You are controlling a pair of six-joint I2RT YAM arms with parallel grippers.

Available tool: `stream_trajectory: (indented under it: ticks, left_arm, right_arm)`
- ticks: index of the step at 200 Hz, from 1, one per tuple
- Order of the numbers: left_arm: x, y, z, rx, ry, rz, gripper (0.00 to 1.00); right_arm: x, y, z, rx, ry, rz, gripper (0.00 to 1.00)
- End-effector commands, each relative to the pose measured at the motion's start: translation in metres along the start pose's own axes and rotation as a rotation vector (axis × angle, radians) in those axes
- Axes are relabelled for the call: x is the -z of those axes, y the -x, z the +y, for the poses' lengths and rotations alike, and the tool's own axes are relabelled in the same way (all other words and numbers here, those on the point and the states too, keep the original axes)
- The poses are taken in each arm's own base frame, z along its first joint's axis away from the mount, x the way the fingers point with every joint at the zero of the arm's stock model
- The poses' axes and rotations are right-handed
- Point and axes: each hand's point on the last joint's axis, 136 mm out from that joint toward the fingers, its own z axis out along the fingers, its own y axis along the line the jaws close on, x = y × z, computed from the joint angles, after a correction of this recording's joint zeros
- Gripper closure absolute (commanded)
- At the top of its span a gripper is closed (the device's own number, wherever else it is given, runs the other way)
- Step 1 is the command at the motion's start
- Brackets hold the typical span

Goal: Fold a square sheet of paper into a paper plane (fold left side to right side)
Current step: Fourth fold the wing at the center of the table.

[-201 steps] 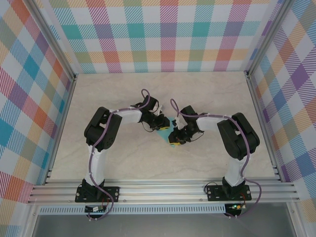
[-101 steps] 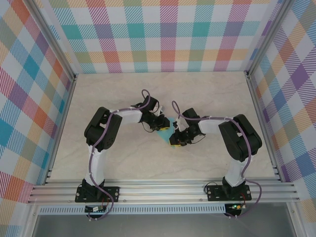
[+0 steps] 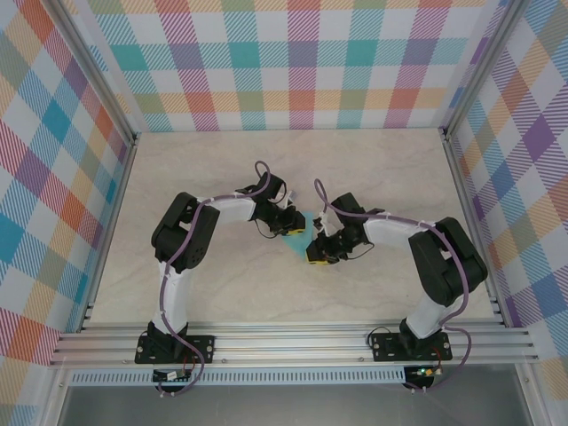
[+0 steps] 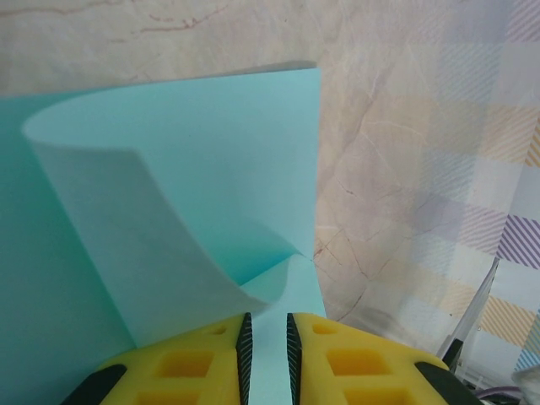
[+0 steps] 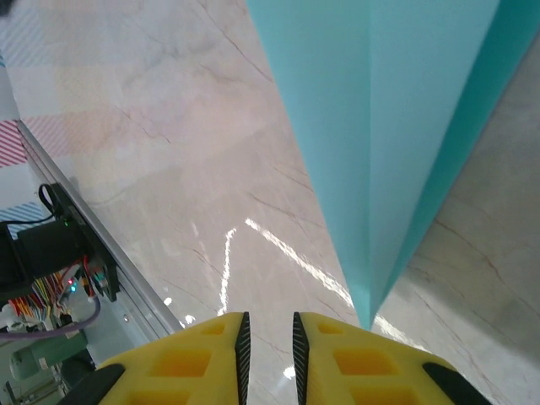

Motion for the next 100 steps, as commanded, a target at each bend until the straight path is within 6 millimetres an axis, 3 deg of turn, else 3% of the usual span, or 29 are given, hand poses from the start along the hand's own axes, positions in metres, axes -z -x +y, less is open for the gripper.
stream_trajectory:
  ticks: [1,74,100]
  left_arm:
    - [-0.005,-0.028,0.043,0.082,0.15,0.055,0.79]
    - [-0.006,-0.025,0.04,0.07,0.133,0.039,0.79]
    - [-0.006,-0.025,0.04,0.07,0.135,0.037,0.79]
  right_arm:
    - [0.0,0.018,0.004,-0.006,0.011,-0.049,0.78]
    - [-0.016,0.04,-0.003,-0.074,0.04,-0.065,0.75]
    - [-0.023,0.038,-0.007,-0.105,0.053,-0.027,0.75]
